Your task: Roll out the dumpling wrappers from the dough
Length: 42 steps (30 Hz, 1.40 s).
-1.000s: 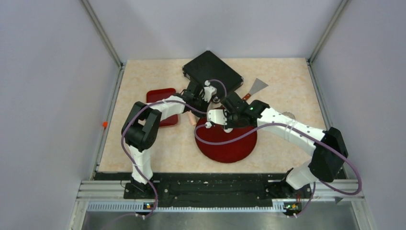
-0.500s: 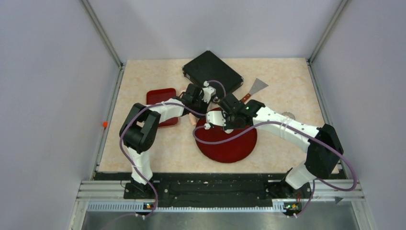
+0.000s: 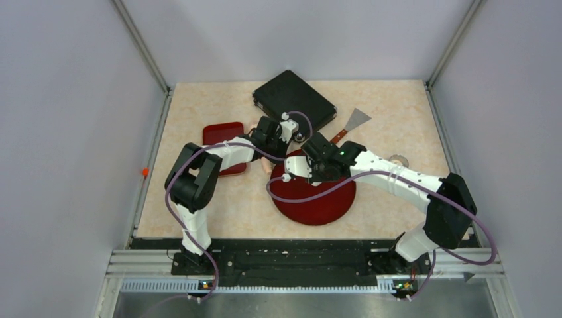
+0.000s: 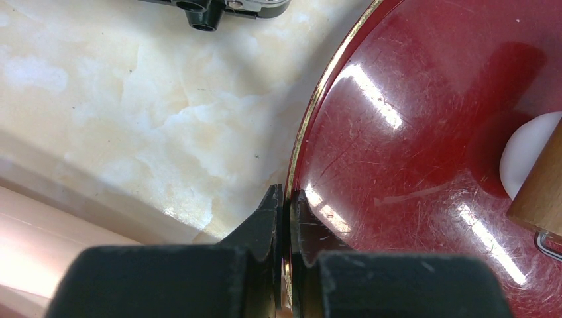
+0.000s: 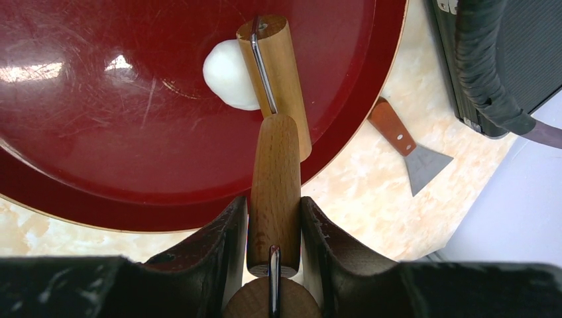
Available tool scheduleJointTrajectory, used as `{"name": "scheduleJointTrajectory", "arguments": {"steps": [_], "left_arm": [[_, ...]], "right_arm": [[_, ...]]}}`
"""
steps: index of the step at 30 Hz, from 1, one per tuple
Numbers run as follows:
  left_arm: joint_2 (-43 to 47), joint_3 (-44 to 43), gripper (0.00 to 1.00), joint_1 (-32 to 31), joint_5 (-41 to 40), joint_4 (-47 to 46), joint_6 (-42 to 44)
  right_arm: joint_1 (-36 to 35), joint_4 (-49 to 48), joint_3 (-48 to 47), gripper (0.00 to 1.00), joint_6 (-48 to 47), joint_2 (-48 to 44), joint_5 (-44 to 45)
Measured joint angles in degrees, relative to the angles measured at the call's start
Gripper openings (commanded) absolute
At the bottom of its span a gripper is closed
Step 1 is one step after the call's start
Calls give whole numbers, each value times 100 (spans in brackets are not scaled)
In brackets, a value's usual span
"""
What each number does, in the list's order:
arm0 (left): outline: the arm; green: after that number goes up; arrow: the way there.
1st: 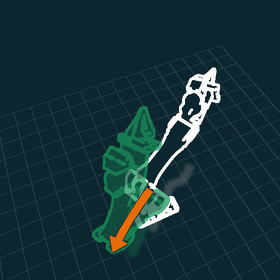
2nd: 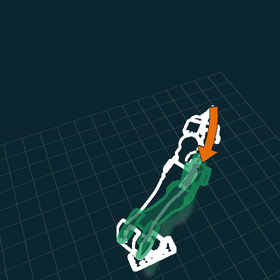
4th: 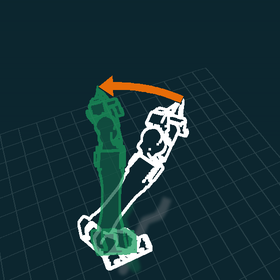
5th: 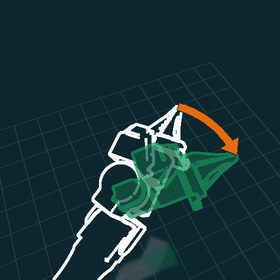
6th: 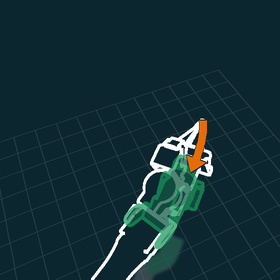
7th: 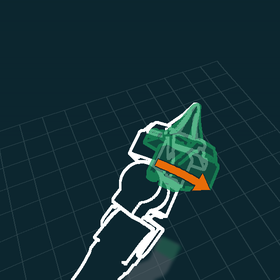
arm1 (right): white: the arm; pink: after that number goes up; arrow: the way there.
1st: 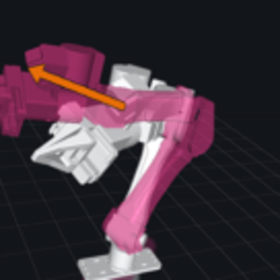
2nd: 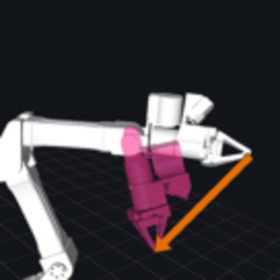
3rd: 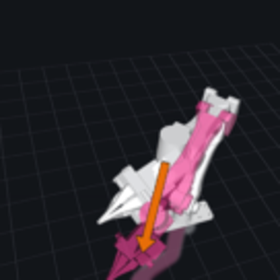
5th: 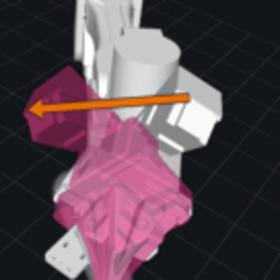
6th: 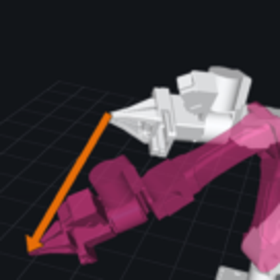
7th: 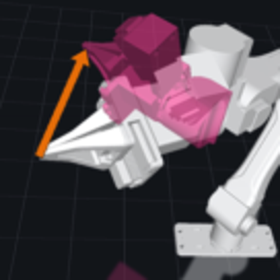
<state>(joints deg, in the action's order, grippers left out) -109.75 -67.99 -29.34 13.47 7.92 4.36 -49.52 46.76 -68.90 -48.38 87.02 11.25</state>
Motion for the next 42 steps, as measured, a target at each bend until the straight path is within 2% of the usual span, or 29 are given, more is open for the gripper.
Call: {"name": "scheduleJointTrajectory", "arguments": {"steps": [42], "left_arm": [[39,76,0,-20,-79,-105,-35]], "right_arm": [[-11,-35,269,0,35,-197,-494]]}}
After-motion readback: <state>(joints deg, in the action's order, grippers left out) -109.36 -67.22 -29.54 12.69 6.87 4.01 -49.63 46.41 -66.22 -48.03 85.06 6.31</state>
